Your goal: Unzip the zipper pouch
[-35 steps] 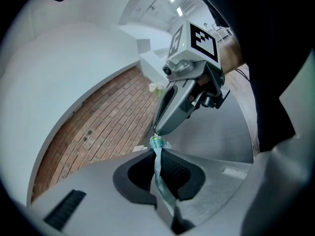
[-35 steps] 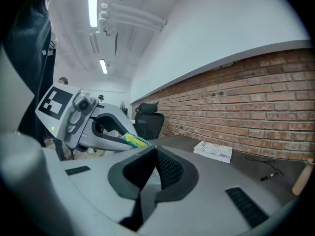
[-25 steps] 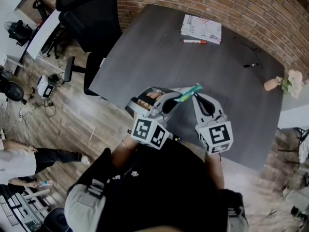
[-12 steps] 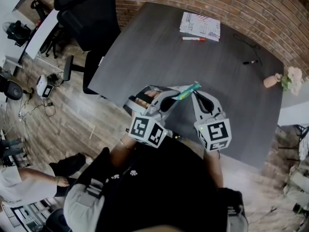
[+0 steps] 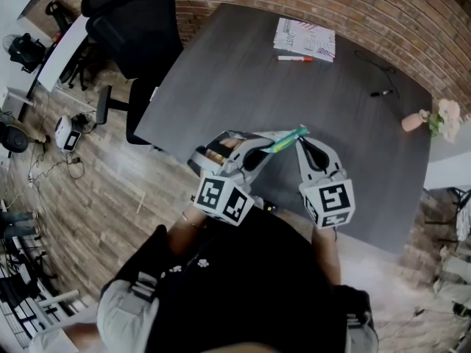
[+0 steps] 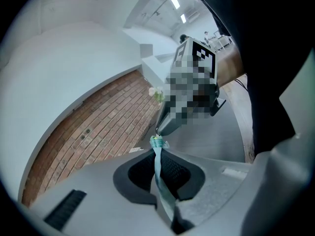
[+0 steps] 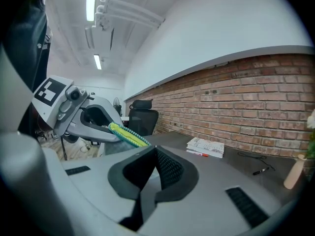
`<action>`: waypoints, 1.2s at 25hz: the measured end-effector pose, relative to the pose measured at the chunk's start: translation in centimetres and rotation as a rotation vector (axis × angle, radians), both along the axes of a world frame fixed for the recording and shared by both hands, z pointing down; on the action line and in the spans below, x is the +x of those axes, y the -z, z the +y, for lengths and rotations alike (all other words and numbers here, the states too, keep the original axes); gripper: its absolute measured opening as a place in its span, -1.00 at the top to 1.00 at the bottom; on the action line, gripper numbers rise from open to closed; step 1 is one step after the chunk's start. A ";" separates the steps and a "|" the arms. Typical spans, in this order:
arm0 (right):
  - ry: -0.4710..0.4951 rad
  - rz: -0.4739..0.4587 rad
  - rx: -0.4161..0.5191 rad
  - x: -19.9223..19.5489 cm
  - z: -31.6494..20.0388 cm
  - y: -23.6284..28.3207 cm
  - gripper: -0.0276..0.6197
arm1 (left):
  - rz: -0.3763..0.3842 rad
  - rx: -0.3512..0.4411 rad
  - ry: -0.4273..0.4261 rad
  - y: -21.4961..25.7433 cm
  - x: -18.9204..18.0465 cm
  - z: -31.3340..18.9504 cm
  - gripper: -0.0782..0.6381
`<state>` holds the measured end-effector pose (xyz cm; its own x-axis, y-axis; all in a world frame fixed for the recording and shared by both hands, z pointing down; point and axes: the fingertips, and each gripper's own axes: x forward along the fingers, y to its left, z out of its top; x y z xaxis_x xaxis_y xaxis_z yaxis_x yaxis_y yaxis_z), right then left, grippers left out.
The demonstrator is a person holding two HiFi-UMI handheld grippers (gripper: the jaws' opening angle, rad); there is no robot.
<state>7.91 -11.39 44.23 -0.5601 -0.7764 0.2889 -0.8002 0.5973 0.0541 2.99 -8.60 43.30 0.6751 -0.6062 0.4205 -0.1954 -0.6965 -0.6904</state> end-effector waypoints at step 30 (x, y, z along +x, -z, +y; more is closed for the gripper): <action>-0.141 0.022 -0.015 5.4 -0.3 -1.5 0.91 | 0.063 -0.059 -0.069 0.1 1.9 0.5 0.75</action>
